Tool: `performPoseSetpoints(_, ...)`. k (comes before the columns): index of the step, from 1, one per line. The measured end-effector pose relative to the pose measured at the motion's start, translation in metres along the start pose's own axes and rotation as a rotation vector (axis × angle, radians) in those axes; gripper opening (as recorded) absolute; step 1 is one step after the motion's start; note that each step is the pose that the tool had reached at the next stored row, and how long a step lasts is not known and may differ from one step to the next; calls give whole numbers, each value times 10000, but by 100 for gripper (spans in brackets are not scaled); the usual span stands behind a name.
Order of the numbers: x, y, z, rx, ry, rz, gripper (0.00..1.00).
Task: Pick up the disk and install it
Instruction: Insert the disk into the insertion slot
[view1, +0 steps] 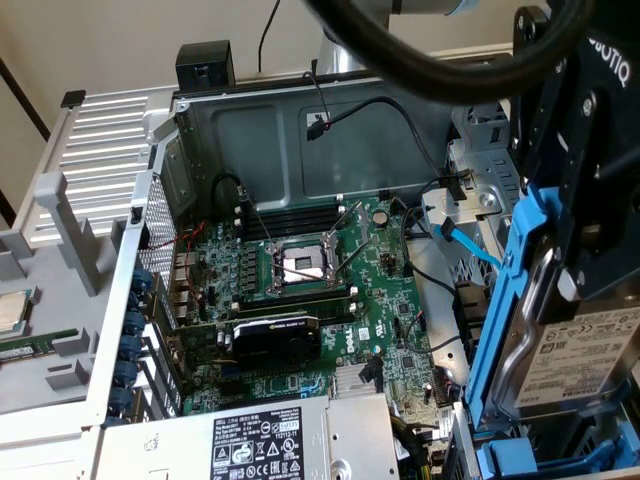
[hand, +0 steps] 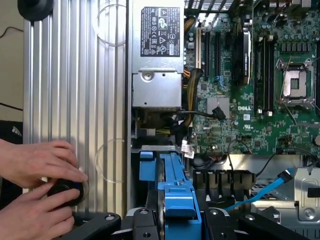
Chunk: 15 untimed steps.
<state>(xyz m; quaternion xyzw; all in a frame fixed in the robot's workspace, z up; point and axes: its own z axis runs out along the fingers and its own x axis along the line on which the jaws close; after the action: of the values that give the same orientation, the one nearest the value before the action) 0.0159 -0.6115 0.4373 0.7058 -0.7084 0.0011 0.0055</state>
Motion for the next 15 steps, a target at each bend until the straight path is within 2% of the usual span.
performPoseSetpoints(15, -26, 10, 52, 6, 43, -1, 37)
